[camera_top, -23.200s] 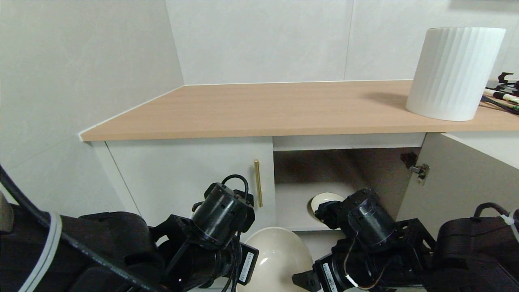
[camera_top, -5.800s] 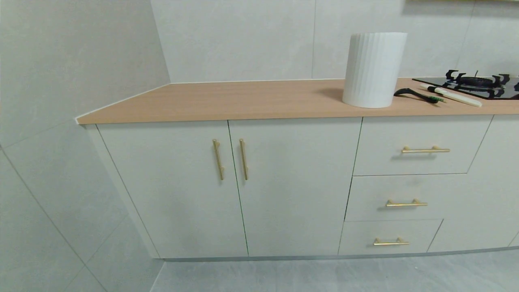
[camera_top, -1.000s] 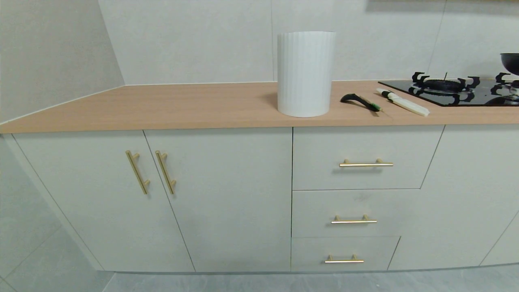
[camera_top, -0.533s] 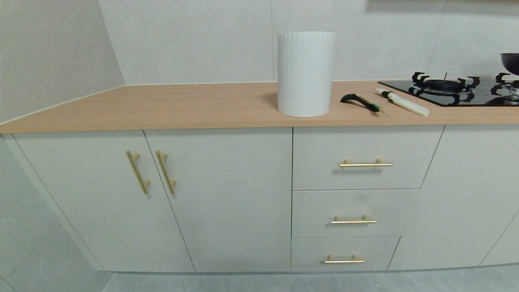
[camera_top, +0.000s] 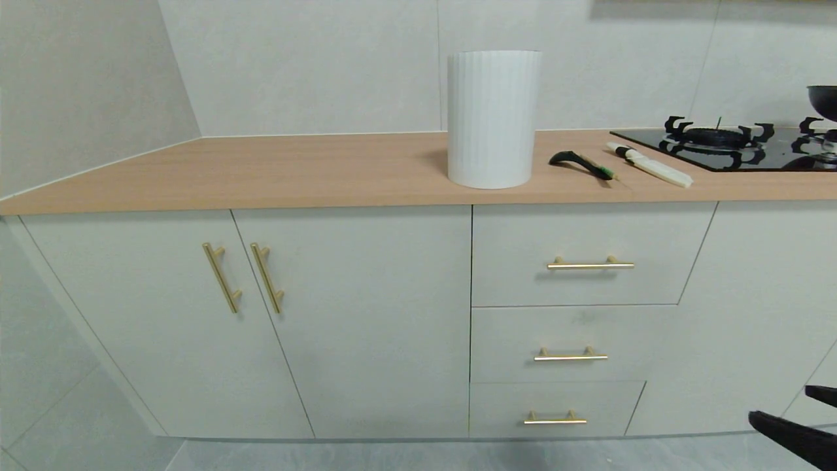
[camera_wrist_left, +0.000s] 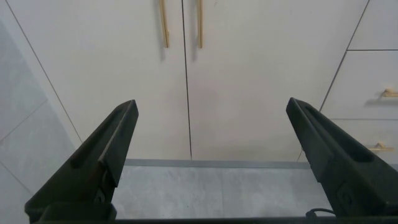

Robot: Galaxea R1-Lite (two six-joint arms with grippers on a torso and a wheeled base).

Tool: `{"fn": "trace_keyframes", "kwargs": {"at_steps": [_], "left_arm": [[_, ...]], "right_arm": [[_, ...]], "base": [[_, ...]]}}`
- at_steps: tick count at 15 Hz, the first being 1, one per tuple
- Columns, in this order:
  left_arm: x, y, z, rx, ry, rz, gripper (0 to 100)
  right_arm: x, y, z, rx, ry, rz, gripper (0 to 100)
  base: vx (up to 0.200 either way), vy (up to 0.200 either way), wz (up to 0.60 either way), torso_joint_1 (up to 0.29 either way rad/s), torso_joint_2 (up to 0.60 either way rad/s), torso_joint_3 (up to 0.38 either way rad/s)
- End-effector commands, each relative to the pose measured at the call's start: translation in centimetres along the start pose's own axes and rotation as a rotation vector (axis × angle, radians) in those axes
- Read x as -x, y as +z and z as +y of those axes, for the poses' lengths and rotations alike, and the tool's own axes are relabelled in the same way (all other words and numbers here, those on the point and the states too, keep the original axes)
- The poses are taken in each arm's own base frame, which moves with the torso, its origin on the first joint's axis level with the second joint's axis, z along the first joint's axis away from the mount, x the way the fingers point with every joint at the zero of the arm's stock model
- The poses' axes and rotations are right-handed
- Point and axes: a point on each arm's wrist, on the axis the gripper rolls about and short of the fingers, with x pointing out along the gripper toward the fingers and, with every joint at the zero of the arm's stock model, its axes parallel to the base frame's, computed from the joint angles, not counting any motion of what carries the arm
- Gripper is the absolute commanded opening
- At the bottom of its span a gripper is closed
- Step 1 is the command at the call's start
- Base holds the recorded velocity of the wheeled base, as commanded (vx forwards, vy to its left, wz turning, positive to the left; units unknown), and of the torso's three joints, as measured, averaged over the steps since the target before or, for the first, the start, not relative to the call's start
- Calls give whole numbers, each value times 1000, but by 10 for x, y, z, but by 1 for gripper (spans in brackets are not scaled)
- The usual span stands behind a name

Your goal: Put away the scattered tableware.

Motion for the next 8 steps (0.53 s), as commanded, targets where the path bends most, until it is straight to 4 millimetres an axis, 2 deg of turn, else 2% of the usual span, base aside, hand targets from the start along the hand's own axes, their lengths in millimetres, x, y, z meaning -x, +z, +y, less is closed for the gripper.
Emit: {"fn": "trace_keyframes", "kwargs": {"at_steps": [1,2,3,4,6,8], "left_arm": [[0,0,0,0,0,-1,100],[0,0,0,0,0,-1,100],[0,0,0,0,0,-1,100],[0,0,0,0,2,-1,100],[0,0,0,0,0,-1,100],[0,0,0,0,2,-1,100]], "right_arm": [[-81,24,-7,-23,26,181,100],[-107,21,-12,-27,24,213,100],[-110,21,-12,-28,23,217,100],[-140,13,-17,-32,21,258,100],[-171,4,-24,-35,16,271,100],[-212,-10,-33,-35,-7,267,100]], "base": [[0,0,0,0,0,0],[0,0,0,0,0,0],[0,0,0,0,0,0],[0,0,0,0,0,0],[0,0,0,0,0,0],[0,0,0,0,0,0]]}}
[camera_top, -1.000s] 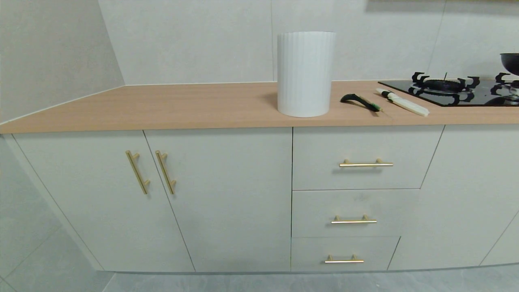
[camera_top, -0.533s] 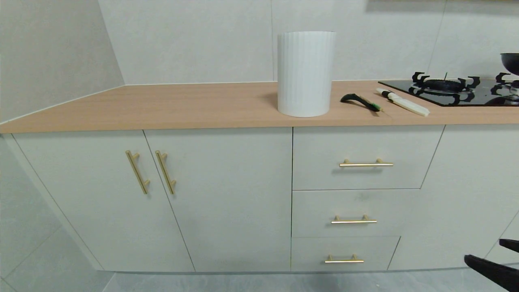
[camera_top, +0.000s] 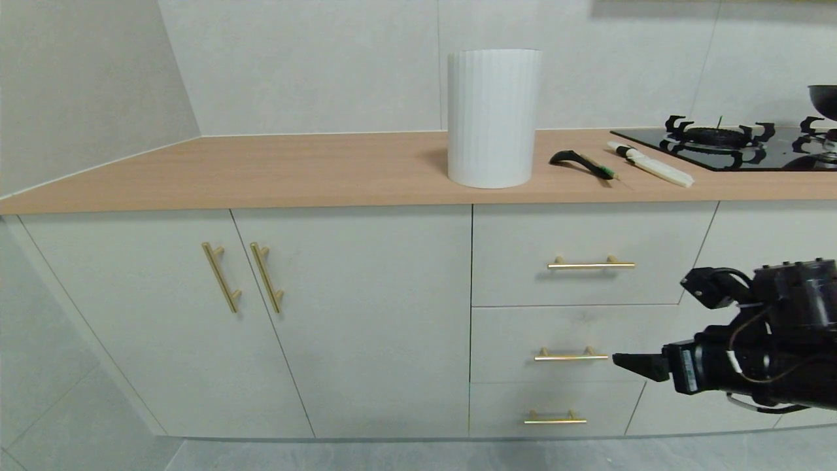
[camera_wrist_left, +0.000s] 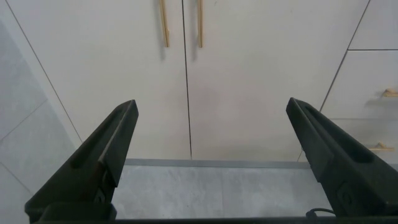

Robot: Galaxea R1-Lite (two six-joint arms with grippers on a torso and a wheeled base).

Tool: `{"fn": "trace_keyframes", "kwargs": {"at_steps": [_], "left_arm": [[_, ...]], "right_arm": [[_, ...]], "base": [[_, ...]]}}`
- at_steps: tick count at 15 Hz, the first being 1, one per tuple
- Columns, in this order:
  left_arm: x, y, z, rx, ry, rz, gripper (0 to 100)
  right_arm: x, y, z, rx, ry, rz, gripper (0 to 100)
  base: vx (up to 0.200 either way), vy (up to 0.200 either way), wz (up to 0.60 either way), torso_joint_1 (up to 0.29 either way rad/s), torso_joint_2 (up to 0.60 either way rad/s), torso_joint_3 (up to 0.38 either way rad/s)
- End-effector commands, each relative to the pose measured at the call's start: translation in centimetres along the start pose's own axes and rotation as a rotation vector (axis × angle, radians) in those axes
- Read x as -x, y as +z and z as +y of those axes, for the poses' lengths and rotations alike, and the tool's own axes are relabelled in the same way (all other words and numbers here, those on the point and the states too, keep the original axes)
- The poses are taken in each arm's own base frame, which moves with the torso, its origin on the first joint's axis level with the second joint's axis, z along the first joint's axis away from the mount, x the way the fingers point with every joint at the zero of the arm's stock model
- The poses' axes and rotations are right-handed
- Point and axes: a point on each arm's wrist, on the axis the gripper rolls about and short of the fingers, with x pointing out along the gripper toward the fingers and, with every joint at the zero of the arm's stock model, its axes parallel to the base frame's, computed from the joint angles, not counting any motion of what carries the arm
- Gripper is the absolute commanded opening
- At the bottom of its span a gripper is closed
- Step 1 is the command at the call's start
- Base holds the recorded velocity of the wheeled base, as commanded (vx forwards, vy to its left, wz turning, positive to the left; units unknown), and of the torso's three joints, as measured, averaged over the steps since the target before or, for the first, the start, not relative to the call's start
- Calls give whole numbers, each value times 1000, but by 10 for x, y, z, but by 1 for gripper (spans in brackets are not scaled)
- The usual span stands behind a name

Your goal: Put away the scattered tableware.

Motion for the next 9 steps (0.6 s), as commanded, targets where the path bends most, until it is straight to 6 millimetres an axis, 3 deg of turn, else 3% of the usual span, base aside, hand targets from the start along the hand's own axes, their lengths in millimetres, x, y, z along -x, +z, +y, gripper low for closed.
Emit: {"fn": "trace_keyframes", "kwargs": {"at_steps": [1,2,4,9], "left_arm": [[0,0,0,1,2,-1,100],[0,0,0,1,2,-1,100],[0,0,0,1,0,-1,100],[0,0,0,1,0,-1,100]], "right_arm": [[-85,-25,-19,-15,-63,104,100],[-104,-30,-25,-15,-110,102,100],[-124,-33,-31,-16,-141,95,100],[-150,-31,-38,-26,-157,91,100]], "base": [[0,0,0,0,0,0],[0,0,0,0,0,0],[0,0,0,0,0,0],[0,0,0,0,0,0]]}}
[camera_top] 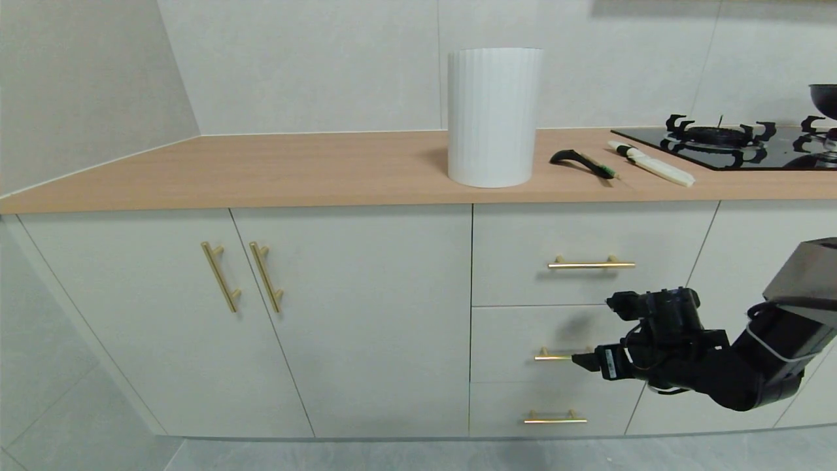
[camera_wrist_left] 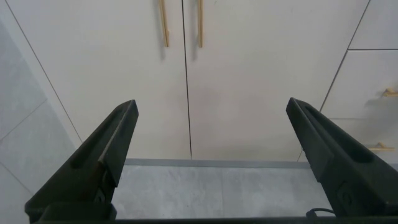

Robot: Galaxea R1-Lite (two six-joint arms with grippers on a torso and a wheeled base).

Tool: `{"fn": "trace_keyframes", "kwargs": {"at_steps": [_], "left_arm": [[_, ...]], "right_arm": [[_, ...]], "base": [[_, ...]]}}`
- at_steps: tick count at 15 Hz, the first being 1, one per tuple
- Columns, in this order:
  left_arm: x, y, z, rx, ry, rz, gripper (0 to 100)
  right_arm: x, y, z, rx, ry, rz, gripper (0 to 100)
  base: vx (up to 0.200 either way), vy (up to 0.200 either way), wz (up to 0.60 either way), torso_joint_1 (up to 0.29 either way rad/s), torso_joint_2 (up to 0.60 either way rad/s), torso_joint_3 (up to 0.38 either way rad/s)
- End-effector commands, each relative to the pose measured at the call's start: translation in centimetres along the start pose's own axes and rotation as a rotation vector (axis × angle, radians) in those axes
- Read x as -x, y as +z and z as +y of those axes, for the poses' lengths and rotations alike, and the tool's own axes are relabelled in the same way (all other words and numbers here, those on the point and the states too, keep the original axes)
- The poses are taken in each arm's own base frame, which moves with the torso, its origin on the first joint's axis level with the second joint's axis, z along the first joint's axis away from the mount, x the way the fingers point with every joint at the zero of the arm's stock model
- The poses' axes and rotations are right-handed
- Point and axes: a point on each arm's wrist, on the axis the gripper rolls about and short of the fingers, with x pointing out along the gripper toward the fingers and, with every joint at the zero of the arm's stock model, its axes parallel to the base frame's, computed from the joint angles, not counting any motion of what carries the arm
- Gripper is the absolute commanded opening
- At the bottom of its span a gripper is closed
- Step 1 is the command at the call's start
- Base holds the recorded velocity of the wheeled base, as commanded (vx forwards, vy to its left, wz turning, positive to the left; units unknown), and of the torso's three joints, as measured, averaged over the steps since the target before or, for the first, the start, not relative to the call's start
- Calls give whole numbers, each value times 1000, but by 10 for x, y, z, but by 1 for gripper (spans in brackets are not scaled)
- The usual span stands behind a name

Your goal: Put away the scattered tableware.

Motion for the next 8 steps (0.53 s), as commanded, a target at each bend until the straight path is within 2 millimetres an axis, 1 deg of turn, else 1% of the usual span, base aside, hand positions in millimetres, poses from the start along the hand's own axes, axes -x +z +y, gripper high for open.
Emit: {"fn": "trace_keyframes", "kwargs": {"at_steps": [1,4,7,8], "left_arm": [[0,0,0,1,2,-1,100],[0,0,0,1,0,-1,100],[0,0,0,1,2,-1,100],[0,0,0,1,0,-1,100]], "right_arm": [[-19,-13,-7,-13,-35,46,100],[-37,-19,-10,-34,-85,-8,100],[-44,-28,-9,-74,-109,-41,100],[-45,-27,-8,-70,-104,-53,100]], "base": [[0,0,0,0,0,0],[0,0,0,0,0,0],[0,0,0,0,0,0],[0,0,0,0,0,0]]}}
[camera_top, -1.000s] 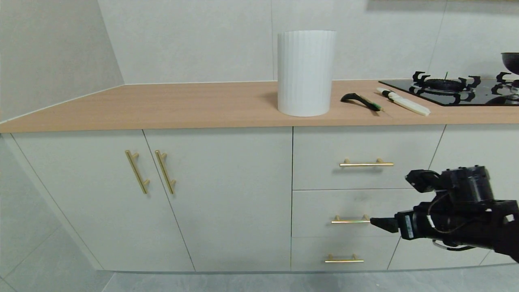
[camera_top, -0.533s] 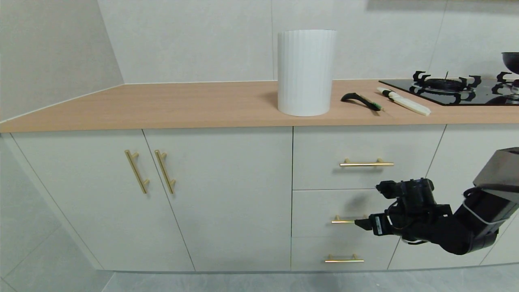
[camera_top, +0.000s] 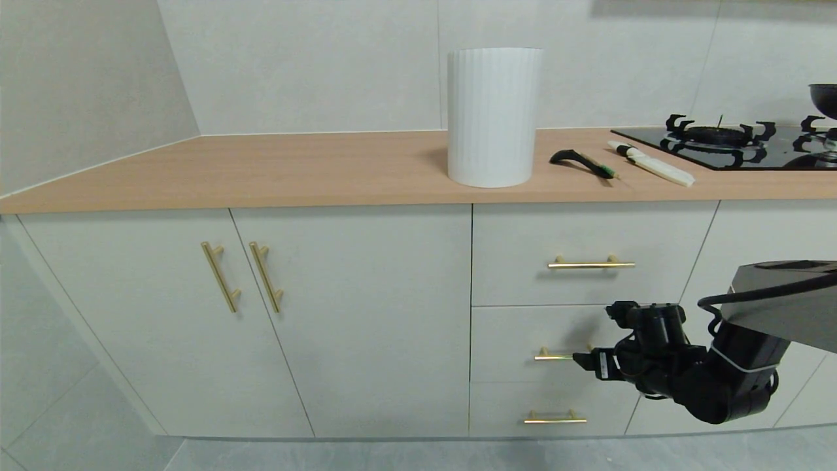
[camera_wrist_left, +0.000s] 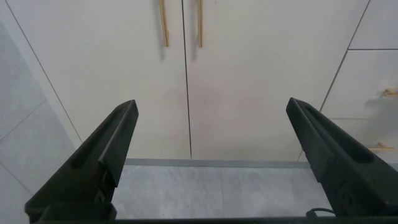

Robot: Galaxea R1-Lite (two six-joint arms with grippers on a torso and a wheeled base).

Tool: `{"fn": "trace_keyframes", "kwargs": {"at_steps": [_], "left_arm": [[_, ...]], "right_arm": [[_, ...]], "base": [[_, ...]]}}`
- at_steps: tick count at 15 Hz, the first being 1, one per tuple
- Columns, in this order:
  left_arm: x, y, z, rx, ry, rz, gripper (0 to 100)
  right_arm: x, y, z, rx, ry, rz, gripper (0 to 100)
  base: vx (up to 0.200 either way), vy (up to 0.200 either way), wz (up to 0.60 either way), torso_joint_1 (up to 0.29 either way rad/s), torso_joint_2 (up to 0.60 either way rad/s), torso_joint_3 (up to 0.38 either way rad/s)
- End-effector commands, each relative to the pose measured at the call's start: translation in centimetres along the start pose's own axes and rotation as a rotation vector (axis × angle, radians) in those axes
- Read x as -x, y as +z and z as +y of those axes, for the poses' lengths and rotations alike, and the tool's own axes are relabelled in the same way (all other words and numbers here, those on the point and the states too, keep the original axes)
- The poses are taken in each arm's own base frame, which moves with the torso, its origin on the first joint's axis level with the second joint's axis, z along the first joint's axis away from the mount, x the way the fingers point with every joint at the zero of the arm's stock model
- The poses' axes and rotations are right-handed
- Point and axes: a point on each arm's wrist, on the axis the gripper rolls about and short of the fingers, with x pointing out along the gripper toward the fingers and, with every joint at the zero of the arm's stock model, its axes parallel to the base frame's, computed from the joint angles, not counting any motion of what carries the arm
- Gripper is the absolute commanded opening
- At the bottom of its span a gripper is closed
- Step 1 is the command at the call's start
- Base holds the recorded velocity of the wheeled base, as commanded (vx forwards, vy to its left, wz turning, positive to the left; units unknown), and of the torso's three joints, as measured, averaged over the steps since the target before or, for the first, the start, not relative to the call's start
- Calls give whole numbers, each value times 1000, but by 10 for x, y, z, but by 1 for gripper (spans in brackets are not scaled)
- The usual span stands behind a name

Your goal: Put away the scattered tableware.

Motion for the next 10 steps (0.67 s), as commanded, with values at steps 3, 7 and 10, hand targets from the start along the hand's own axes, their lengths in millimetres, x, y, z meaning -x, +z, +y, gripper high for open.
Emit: {"fn": "trace_keyframes", "kwargs": {"at_steps": [3,7,10], "left_arm": [[0,0,0,1,2,-1,100],[0,0,0,1,0,-1,100],[0,0,0,1,0,-1,100]], "right_arm": [[-9,-8,7,11,4,11,100],[-19,0,14,18,-10,-27,100],[-25,-14,14,55,-26,50,100]], "base": [[0,0,0,0,0,0],[0,0,0,0,0,0],[0,0,0,0,0,0]]}}
